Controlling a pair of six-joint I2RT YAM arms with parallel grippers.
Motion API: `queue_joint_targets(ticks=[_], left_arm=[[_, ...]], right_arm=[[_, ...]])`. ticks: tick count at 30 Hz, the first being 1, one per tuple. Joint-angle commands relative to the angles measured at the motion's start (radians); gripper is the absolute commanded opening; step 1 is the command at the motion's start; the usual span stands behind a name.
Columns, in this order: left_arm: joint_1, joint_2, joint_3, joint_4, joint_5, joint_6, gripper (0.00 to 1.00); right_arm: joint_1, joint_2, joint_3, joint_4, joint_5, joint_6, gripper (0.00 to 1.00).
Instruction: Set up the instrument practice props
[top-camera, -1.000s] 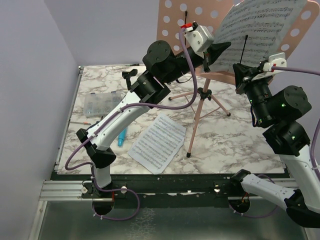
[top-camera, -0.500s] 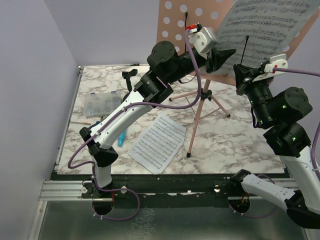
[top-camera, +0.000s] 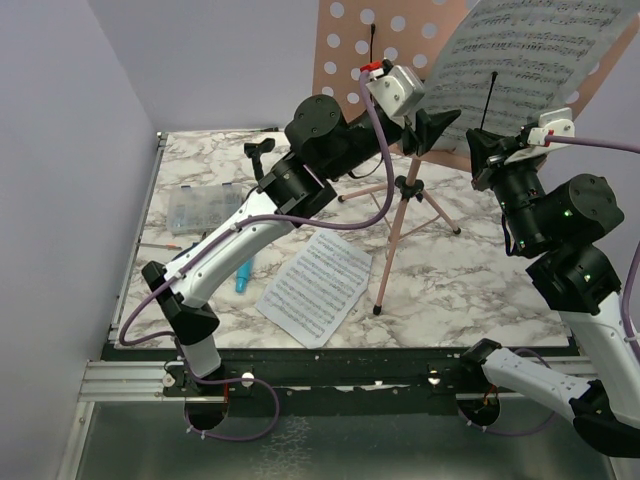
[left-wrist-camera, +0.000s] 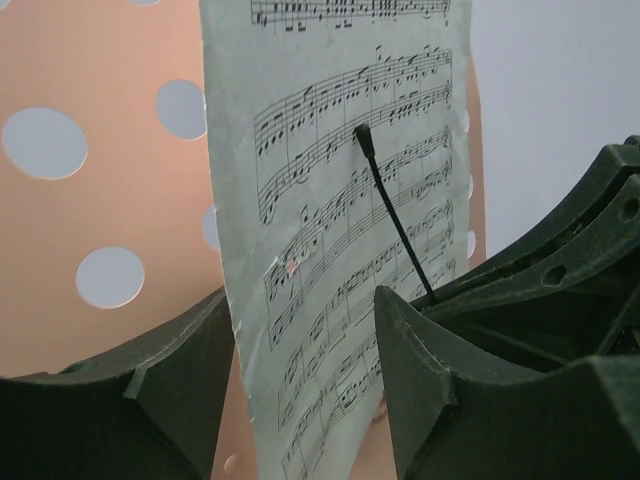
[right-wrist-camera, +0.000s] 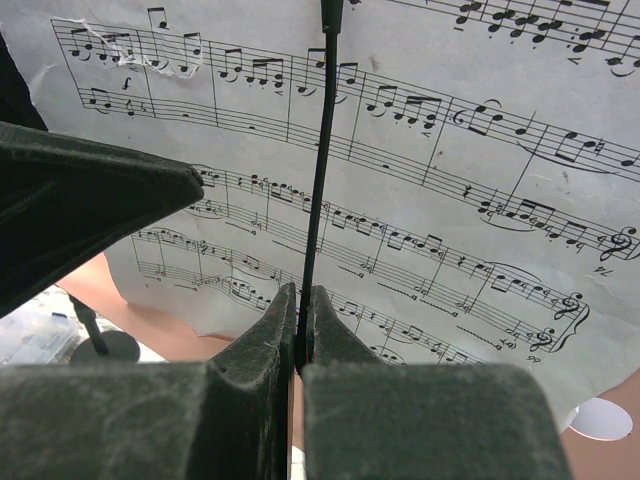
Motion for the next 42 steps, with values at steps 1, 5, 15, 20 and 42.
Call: queue_joint_targets(ticks=[1,5,15,20,42], left_arm=[[0.002,-0.058,-0.055,0.010,-0.088,0.019,0.59],[0.001,-0.090,-0.103,0.012,-0.098,0.019,0.51],[0.002,-0.142,-0.193,0.054,-0.131,0.016,0.25],[0.003,-0.135,-0.189,0.064,-0.119,0.011,0.11],[0.003,-0.080,-0.160,0.144,-0.039,-0.119,0.00]], right_arm=[[0.006,-0.005,-0.005,0.001,-0.020,0.019,0.01],[0.007,-0.004,-0.004,-0.003,-0.020,0.020,0.01],[0.006,-0.001,0.002,-0.003,-0.023,0.021,0.01],[0.007,0.004,0.005,-0.002,-0.026,0.021,0.01],[0.007,0.011,0.004,0.007,-0.034,0.028,0.01]])
